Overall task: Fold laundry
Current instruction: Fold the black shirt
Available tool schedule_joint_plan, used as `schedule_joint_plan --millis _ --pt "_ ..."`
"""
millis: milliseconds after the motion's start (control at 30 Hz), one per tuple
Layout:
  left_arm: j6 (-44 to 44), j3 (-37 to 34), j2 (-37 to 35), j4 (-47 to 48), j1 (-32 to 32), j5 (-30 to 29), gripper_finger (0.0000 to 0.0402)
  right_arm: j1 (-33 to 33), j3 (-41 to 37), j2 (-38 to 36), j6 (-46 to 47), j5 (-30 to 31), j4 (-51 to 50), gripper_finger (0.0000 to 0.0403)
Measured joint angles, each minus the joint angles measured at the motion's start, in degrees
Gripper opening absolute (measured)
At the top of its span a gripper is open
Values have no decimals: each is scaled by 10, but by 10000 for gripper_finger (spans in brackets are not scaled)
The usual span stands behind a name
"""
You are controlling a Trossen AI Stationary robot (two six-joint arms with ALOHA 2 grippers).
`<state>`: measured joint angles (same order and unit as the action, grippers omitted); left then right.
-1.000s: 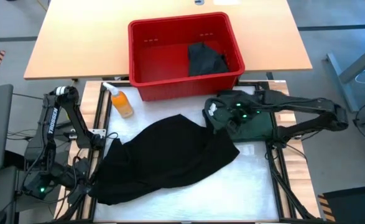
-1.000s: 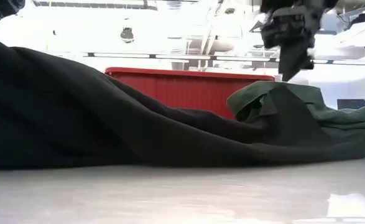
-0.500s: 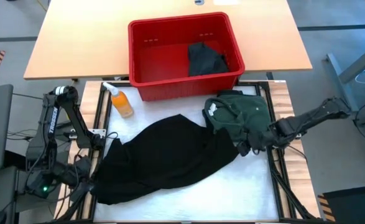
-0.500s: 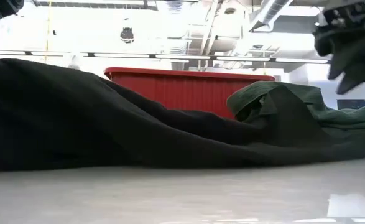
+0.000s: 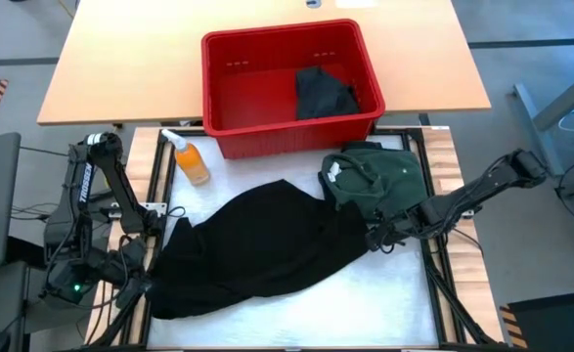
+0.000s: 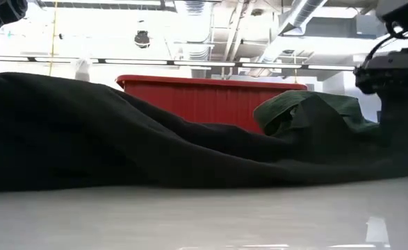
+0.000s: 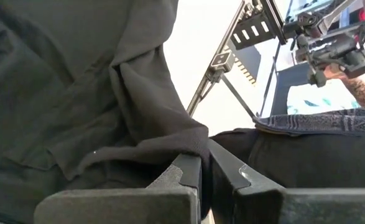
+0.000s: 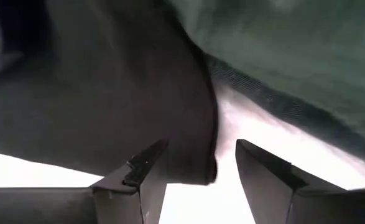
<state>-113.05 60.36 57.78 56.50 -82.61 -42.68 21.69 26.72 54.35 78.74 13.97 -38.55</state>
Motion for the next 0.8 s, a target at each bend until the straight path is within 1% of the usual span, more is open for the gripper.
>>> schedule_joint_plan --millis 133,267,367,433,533,700,767,800 --pt "0 0 0 0 1 0 0 -1 -19 12 4 -6 52 223" --pt "-1 0 -1 0 1 4 0 -1 -33 12 7 -20 78 230" --pt "-1 0 -1 0 1 5 0 -1 -47 12 19 -35 83 227" --pt "-1 0 -1 0 1 5 0 -1 -49 12 19 -37 83 218" --pt "1 0 -1 0 1 4 0 -1 -49 12 18 -36 89 182" --pt "1 0 -1 0 1 3 0 0 -49 12 -6 -38 109 85" --pt "8 0 -1 -2 1 -6 0 0 -48 9 -22 -58 136 40" --pt "17 0 -1 -8 1 -22 0 -1 -44 5 -31 -68 142 24"
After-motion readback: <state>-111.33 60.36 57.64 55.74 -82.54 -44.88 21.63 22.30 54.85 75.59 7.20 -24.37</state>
